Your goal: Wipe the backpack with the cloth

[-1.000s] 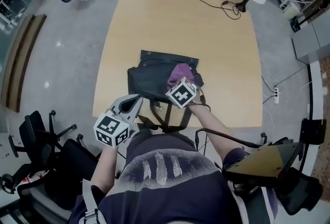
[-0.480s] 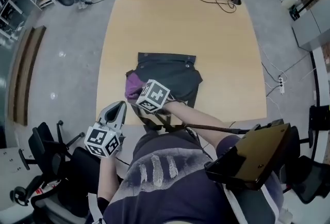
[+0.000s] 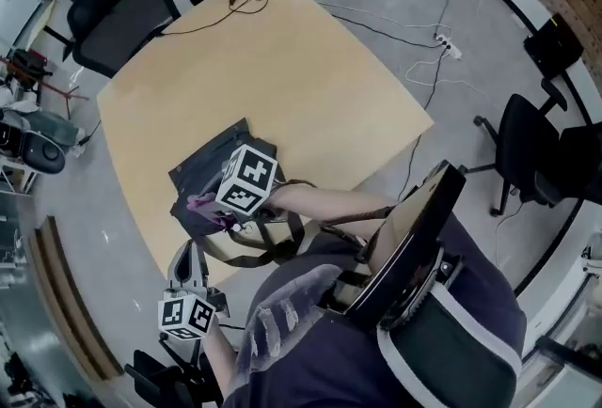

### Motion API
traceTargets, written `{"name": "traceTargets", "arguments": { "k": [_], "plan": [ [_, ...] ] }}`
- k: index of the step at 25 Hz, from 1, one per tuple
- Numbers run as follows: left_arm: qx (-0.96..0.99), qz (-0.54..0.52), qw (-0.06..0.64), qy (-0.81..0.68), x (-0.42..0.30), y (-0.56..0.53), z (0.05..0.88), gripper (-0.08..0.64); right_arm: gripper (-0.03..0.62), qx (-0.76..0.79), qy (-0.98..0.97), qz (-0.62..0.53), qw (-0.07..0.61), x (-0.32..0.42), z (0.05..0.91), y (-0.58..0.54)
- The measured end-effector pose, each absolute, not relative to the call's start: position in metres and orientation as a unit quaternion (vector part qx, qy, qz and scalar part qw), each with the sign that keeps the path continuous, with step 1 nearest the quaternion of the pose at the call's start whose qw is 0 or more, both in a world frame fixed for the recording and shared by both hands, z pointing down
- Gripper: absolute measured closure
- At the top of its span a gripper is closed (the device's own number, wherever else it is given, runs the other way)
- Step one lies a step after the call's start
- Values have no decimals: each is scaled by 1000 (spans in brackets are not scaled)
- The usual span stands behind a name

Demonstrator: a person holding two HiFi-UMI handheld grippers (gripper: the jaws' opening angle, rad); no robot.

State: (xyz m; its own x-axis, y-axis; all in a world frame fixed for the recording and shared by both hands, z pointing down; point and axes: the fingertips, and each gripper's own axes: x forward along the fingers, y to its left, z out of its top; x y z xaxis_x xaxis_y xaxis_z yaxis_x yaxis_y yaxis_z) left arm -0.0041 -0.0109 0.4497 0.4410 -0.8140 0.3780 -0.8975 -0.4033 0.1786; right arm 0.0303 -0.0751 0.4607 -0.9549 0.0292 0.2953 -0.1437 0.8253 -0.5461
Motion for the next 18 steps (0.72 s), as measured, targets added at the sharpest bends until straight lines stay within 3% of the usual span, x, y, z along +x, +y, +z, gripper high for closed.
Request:
{"name": "traceTargets", "arguments": {
  "k": [8,18],
  "plan": [
    [873,151,163,-435,79,-12,445,552,534,59,-949,296,96,110,434,-50],
    [895,148,128,-400,50,40,431,552,534,121,-949,284,61,109,407,7]
  ]
}}
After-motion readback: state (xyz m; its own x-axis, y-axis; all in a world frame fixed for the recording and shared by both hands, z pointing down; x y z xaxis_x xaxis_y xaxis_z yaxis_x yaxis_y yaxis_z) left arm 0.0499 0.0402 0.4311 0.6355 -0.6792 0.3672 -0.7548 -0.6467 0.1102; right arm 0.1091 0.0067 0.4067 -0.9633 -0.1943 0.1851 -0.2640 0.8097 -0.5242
